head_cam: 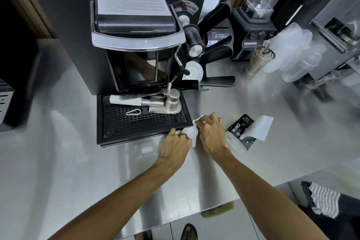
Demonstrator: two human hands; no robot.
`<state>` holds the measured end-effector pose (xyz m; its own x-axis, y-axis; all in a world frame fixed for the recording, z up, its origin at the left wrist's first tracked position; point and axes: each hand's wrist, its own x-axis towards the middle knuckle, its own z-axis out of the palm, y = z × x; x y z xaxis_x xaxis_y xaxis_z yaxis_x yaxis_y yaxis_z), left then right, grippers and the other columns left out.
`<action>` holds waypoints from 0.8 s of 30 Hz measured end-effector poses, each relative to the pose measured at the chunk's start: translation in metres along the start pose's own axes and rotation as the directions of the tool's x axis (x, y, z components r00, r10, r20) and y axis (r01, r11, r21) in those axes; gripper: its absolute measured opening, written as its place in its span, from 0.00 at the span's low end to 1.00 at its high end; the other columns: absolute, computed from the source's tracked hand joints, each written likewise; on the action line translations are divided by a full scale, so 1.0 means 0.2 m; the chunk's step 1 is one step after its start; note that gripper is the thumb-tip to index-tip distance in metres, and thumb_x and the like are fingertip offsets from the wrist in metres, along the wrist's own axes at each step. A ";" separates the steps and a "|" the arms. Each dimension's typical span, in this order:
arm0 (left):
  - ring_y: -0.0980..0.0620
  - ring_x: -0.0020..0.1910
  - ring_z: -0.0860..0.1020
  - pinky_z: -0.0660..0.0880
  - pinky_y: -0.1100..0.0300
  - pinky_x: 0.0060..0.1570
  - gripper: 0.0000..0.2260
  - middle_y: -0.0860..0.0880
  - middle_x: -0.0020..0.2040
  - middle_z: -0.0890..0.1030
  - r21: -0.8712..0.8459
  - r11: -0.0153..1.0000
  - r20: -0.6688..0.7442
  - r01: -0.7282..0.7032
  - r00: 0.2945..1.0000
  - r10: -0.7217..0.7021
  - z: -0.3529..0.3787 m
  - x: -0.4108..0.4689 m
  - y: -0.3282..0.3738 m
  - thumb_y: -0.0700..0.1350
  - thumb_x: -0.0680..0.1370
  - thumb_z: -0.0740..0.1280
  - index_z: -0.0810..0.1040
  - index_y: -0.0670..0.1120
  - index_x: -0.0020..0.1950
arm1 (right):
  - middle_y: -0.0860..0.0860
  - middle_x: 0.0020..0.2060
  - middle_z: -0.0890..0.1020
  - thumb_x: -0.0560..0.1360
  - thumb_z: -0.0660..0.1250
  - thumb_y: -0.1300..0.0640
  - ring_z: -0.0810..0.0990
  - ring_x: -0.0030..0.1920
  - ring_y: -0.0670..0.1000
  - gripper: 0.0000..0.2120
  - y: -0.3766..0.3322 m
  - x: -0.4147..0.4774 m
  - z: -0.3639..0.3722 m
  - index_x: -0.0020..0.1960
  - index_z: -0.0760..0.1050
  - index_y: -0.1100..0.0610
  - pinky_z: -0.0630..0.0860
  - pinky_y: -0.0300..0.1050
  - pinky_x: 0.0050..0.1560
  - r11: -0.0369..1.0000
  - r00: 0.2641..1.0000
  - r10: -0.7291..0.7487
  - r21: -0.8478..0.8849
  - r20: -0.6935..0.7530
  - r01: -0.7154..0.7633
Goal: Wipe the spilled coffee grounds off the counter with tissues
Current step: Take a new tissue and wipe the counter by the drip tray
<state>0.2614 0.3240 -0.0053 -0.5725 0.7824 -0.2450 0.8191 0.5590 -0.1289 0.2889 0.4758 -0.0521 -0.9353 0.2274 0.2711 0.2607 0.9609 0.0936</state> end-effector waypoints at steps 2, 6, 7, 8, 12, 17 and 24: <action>0.48 0.50 0.80 0.64 0.57 0.60 0.18 0.48 0.50 0.82 -0.012 1.000 -0.001 0.001 1.000 -0.001 0.00 0.00 -0.01 0.36 0.71 0.72 0.76 0.41 0.60 | 0.46 0.43 0.82 0.67 0.73 0.65 0.71 0.44 0.53 0.11 0.01 -0.02 0.00 0.44 0.83 0.50 0.65 0.46 0.39 1.000 1.000 -0.016 -0.017 -0.004 0.016; 0.47 0.51 0.80 0.62 0.56 0.62 0.20 0.45 0.52 0.81 -0.011 1.000 0.002 -0.013 1.000 0.013 0.00 0.01 -0.01 0.34 0.72 0.70 0.73 0.39 0.63 | 0.46 0.42 0.82 0.68 0.72 0.65 0.71 0.43 0.53 0.10 0.03 0.04 0.00 0.43 0.83 0.50 0.64 0.46 0.39 0.998 1.000 0.005 -0.055 -0.012 -0.005; 0.47 0.51 0.80 0.62 0.56 0.63 0.21 0.45 0.53 0.81 -0.014 1.000 -0.004 -0.014 1.000 0.014 0.00 0.01 -0.01 0.34 0.72 0.70 0.73 0.38 0.64 | 0.46 0.43 0.82 0.69 0.71 0.64 0.71 0.44 0.53 0.10 0.03 0.06 0.01 0.44 0.83 0.50 0.64 0.46 0.39 0.998 1.000 0.008 -0.070 -0.004 -0.008; 0.47 0.51 0.80 0.62 0.56 0.63 0.21 0.45 0.53 0.81 -0.013 1.000 -0.011 -0.013 1.000 0.013 0.00 0.01 -0.01 0.34 0.72 0.70 0.73 0.38 0.64 | 0.46 0.43 0.82 0.69 0.70 0.64 0.71 0.44 0.53 0.10 0.04 0.07 0.01 0.44 0.83 0.50 0.64 0.46 0.40 0.996 1.000 0.008 -0.084 0.004 -0.008; 0.47 0.50 0.81 0.62 0.56 0.63 0.21 0.45 0.52 0.81 -0.008 1.000 -0.019 -0.006 1.000 0.006 0.00 0.02 0.00 0.34 0.71 0.71 0.73 0.38 0.63 | 0.46 0.44 0.81 0.70 0.69 0.63 0.71 0.44 0.54 0.09 0.03 0.10 0.02 0.45 0.83 0.50 0.65 0.47 0.40 0.992 0.999 -0.005 -0.122 0.044 0.010; 0.49 0.48 0.82 0.63 0.57 0.62 0.21 0.48 0.51 0.82 0.025 1.000 -0.027 -0.006 1.000 0.007 0.00 0.02 0.00 0.35 0.71 0.71 0.75 0.40 0.63 | 0.45 0.45 0.81 0.72 0.67 0.61 0.71 0.45 0.53 0.09 0.03 0.09 0.01 0.47 0.82 0.49 0.65 0.46 0.41 0.987 0.996 -0.042 -0.148 0.084 0.054; 0.48 0.49 0.80 0.63 0.56 0.60 0.18 0.47 0.49 0.82 0.001 1.000 -0.011 0.000 1.000 0.000 0.01 0.01 -0.01 0.35 0.71 0.71 0.76 0.40 0.61 | 0.45 0.45 0.80 0.71 0.69 0.61 0.71 0.44 0.53 0.09 0.02 0.05 -0.01 0.46 0.82 0.49 0.64 0.45 0.41 0.988 0.996 -0.048 -0.140 0.071 0.057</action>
<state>0.2589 0.3239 -0.0084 -0.5730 0.7854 -0.2341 0.8191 0.5588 -0.1297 0.2810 0.4808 -0.0483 -0.9613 0.1918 0.1978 0.2376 0.9406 0.2425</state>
